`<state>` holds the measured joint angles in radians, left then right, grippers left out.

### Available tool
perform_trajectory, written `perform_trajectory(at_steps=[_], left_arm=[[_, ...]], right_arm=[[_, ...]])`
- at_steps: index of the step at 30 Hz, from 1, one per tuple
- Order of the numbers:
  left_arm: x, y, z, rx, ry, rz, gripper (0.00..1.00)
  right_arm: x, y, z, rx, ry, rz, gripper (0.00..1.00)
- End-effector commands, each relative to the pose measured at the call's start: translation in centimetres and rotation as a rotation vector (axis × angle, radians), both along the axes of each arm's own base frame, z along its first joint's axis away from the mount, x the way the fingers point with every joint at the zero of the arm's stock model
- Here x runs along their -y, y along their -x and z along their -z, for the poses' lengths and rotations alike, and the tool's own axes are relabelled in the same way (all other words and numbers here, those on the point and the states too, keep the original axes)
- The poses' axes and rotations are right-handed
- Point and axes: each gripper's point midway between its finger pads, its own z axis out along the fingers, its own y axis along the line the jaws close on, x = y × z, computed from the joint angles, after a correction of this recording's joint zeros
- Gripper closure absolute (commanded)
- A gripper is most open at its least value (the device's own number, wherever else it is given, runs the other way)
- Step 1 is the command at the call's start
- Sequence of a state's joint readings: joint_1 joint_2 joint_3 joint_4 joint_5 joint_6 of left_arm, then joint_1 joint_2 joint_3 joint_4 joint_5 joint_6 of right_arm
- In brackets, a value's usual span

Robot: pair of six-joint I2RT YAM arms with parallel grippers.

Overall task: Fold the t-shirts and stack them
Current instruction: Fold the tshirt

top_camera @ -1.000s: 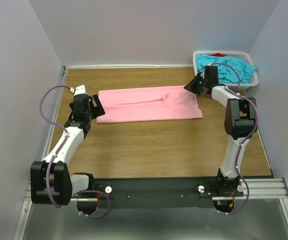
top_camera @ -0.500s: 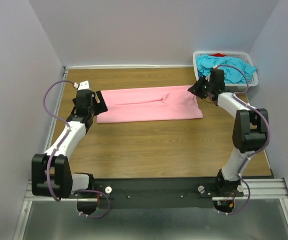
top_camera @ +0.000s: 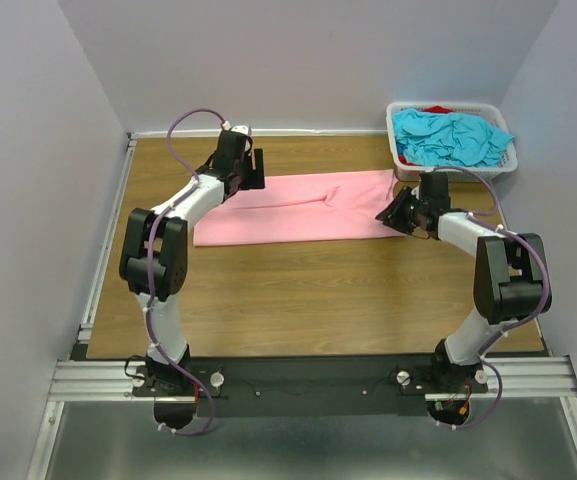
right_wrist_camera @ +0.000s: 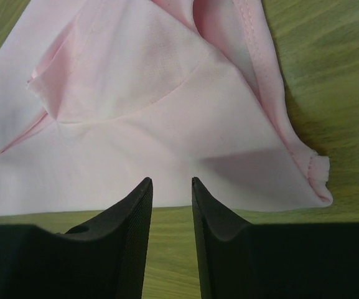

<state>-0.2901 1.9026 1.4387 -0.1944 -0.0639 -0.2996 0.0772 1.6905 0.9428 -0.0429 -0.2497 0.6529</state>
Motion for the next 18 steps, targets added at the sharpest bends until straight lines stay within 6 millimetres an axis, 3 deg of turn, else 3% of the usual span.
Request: perform_trajectory(at_steps=[1,4,11,14,18], left_arm=[[0.4,-0.7,2.4,-0.095,-0.029,0.04,0.2],[0.5,-1.3,5.3,-0.155,-0.047,0.033,0.21],[-1.4,-0.8,8.6,-0.226,-0.082,-0.03,0.23],[-2.9,0.2,9.5,-0.264,-0.057,-0.078,0.27],[-4.4,3.2,10.9,-0.329,-0.021,-0.121,0.29]], right_arm=[[-0.6,-0.5,0.0,0.029,-0.035,-0.003,0.61],[-0.8,-0.8,0.8,0.021,-0.041,-0.009,0.61],[-0.8,-1.5,2.6,-0.006,-0.032,-0.013,0.61],[-0.8,-1.8,3.5,-0.022,-0.028,-0.021,0.62],[-0.9,-2.5,4.4,-0.027,-0.014,-0.039,0.61]])
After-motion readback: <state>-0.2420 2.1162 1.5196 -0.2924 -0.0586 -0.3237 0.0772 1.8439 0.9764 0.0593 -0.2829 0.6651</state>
